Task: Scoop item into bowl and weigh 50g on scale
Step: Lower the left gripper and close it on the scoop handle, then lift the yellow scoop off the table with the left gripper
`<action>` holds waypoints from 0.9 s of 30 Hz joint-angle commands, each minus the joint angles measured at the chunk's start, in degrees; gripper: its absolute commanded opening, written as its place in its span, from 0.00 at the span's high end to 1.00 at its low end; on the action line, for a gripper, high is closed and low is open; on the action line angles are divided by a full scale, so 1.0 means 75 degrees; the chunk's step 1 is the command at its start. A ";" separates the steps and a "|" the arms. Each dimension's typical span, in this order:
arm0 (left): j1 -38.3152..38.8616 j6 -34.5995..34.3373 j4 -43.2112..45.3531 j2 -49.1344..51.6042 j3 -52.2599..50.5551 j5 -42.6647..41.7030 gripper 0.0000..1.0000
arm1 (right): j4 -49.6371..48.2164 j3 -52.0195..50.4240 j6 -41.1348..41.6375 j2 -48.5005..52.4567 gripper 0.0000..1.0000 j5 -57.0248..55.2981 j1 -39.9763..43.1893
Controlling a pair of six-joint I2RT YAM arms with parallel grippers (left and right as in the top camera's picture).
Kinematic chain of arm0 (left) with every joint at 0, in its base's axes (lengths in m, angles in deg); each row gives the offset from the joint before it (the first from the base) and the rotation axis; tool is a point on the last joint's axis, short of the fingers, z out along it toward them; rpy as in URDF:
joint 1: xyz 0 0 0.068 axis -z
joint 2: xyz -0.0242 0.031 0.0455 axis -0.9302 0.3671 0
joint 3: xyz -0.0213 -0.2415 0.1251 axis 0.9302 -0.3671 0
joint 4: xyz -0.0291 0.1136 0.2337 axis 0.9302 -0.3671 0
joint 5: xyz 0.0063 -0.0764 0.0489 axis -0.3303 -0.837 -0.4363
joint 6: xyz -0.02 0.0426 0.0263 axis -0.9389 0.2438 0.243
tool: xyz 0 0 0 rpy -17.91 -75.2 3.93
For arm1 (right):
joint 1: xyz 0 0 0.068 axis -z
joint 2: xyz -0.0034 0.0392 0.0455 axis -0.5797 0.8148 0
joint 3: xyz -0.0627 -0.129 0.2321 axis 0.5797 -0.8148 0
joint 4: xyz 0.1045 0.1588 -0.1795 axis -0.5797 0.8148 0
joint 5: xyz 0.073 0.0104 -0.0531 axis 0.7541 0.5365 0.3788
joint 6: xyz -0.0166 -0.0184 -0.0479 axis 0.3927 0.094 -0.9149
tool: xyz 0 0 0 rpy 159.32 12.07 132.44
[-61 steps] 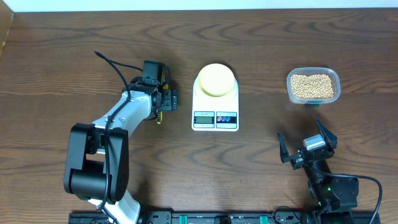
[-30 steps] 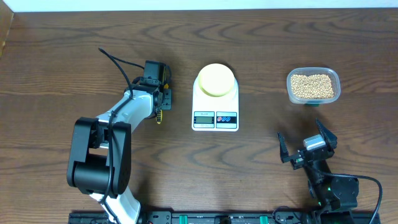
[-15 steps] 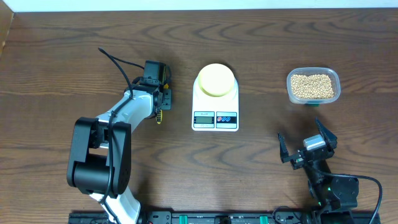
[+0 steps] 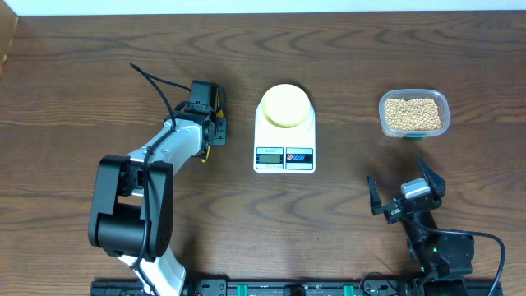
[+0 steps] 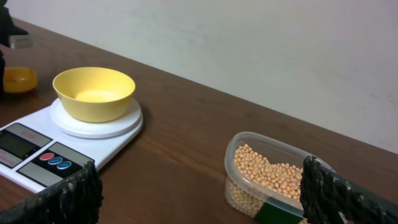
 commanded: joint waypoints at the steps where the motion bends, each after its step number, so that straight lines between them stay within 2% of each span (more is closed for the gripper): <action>1: 0.0009 -0.0003 -0.0012 0.0099 0.0017 0.0125 0.72 | 0.0029 -0.0009 -0.0070 -0.0009 0.01 0.0026 0.0032; 4: 0.0009 -0.0003 -0.0012 0.0099 0.0017 0.0125 0.75 | 0.0026 -0.0009 -0.0070 -0.0009 0.01 0.0026 0.0032; 9: 0.0009 -0.0009 -0.0023 0.0020 0.0017 0.0128 0.89 | 0.0029 -0.0009 -0.0070 -0.0009 0.01 0.0026 0.0032; 13: 0.0012 -0.0131 -0.0047 -0.0224 0.0020 0.0117 0.90 | 0.0026 -0.0009 -0.0070 -0.0009 0.01 0.0026 0.0032; 22: 0.0009 -0.1521 -0.0050 -0.1393 0.0020 0.0108 0.89 | 0.0026 -0.0009 -0.0070 -0.0009 0.01 0.0026 0.0032; 27: 0.0009 -0.2891 -0.0070 -0.2002 0.0020 -0.0679 0.89 | 0.0026 -0.0009 -0.0070 -0.0009 0.01 0.0026 0.0032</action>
